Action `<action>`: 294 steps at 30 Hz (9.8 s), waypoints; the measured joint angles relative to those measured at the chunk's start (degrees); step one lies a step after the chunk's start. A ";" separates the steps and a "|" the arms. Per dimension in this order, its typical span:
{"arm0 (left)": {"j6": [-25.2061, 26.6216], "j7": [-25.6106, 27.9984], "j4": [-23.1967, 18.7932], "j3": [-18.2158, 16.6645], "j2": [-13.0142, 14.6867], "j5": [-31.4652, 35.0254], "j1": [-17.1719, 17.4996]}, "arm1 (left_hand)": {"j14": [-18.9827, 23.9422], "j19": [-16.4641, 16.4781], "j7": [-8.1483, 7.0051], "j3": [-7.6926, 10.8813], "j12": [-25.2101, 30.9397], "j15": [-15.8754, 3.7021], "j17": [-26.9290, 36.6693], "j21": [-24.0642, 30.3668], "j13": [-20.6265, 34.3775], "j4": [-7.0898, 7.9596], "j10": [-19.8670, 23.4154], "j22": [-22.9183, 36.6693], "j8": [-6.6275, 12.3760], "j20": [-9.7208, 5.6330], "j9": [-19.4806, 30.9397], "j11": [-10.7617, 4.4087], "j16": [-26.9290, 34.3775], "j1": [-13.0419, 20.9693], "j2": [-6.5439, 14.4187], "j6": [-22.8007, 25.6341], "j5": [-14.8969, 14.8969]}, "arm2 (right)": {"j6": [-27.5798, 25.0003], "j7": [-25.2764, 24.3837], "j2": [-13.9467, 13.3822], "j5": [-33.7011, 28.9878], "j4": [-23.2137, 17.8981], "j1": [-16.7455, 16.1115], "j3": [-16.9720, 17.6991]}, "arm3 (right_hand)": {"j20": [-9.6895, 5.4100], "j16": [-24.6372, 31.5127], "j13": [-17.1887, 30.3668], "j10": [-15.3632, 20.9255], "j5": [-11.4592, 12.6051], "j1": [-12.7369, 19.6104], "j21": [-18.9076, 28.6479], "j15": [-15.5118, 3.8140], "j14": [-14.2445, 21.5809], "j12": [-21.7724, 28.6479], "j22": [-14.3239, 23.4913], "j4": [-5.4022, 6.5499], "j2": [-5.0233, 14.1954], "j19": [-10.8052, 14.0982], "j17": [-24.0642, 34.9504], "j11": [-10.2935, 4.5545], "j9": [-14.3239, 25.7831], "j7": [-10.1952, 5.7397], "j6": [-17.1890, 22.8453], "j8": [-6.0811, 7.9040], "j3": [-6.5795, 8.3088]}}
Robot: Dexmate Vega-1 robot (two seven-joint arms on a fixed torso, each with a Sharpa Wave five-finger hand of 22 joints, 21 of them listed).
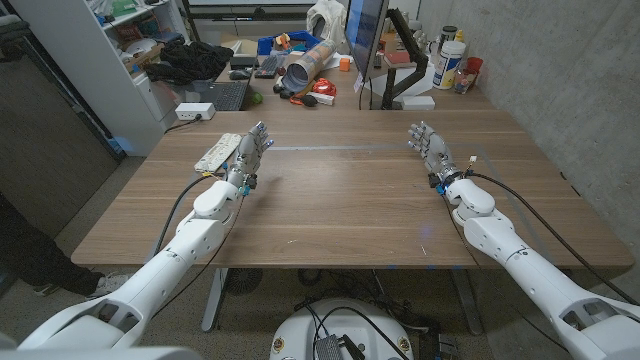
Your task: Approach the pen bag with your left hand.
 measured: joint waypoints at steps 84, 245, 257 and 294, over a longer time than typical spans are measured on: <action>5.94 -2.50 -5.45 -10.74 -0.29 16.42 1.75 | -0.16 0.02 -3.07 0.40 0.40 0.16 -0.03 -0.28 -0.03 -0.40 0.55 -0.02 1.07 0.00 -0.04 1.13 -0.01 0.45 0.45 3.11 -0.01 | -7.86 14.82 20.25 -22.37 -1.88 -2.47 23.56 | 0.00 -0.01 -0.03 0.49 -0.01 0.00 -0.96 0.21 0.19 0.00 -0.03 0.00 0.00 0.02 -0.16 0.49 -0.03 -0.20 0.18 0.00 -0.01; 22.95 -2.91 -13.31 -5.06 25.19 56.80 -8.76 | 1.02 0.54 -5.65 -0.01 0.61 0.08 -0.04 -1.56 -0.03 -1.27 1.56 -0.02 1.06 3.20 -0.04 -0.94 -0.35 2.29 -0.50 7.08 0.42 | -6.70 15.82 20.22 -22.76 -2.22 -2.57 22.81 | 0.31 -0.01 0.24 0.48 -0.01 0.00 -3.52 0.21 0.19 0.00 0.24 0.16 0.00 0.75 -0.14 0.48 -0.03 -0.20 0.18 0.00 -0.17; 23.39 -3.45 -10.70 -3.20 24.60 58.25 -10.75 | 1.02 0.31 -5.65 -0.01 0.61 0.08 -0.04 -1.56 -0.04 -1.27 1.56 -0.02 1.06 3.41 -0.04 -0.94 -0.35 2.41 -0.61 7.08 0.65 | -6.70 15.52 20.31 -22.94 -2.19 -2.56 22.66 | -0.01 -0.01 0.24 0.48 -0.01 0.00 -3.74 0.21 0.19 0.00 0.24 0.15 -0.01 1.07 -0.14 0.48 -0.03 -0.20 0.18 0.00 -0.17; 22.14 -4.01 -6.26 0.21 23.03 59.90 -13.73 | 1.02 0.32 -5.64 -0.18 0.61 0.08 -0.04 -1.56 -0.03 -1.44 1.69 -0.03 0.83 3.40 -0.04 -1.03 -0.34 2.64 -0.84 7.08 0.65 | -7.07 15.28 20.34 -23.40 -1.62 -2.07 22.22 | 0.00 -0.01 0.24 0.80 -0.01 -0.01 -3.96 0.52 0.50 0.00 0.23 0.39 0.00 1.06 -0.13 0.80 -0.03 -0.20 0.18 0.00 -0.41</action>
